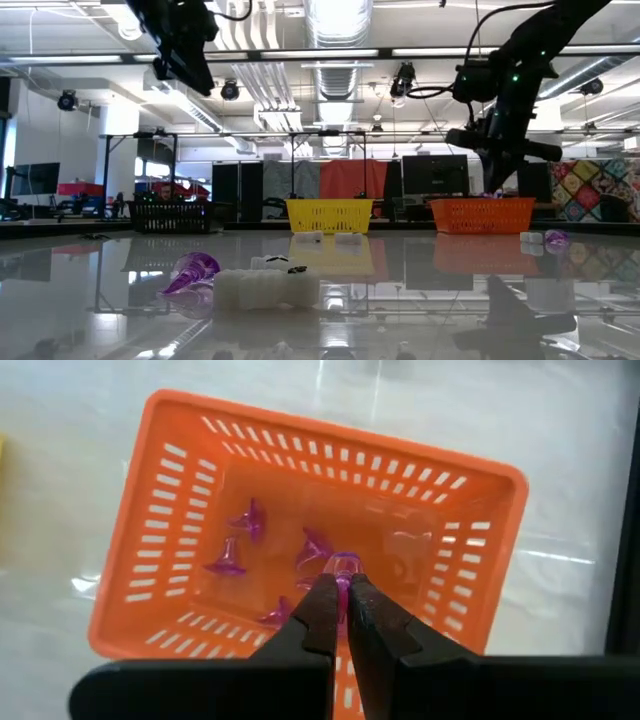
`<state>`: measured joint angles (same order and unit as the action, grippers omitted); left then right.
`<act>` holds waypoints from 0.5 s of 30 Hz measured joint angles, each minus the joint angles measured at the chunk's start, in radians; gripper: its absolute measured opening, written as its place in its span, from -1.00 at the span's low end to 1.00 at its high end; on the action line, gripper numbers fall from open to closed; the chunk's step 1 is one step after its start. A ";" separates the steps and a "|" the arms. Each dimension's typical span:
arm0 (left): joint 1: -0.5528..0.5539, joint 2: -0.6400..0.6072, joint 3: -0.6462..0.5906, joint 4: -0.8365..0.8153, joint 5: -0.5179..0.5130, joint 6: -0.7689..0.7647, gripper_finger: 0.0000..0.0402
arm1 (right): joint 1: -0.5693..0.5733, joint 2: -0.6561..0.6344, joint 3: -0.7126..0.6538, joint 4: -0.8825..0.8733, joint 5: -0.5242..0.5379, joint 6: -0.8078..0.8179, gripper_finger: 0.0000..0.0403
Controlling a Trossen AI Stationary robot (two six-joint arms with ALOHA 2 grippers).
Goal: Sort Halloween decoration
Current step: Put the purple witch hat toy into the orange basket
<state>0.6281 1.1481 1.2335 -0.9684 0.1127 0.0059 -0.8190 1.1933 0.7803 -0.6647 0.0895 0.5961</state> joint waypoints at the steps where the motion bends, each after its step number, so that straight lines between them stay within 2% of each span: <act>1: 0.000 0.004 0.000 0.000 0.000 -0.005 -0.41 | 0.000 0.002 0.000 0.000 0.000 -0.010 -0.96; 15: 0.000 0.014 0.000 0.000 0.001 -0.016 -0.41 | -0.004 0.036 0.000 0.006 -0.015 -0.059 -0.96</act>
<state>0.6281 1.1625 1.2335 -0.9688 0.1134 -0.0101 -0.8234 1.2289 0.7799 -0.6592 0.0746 0.5376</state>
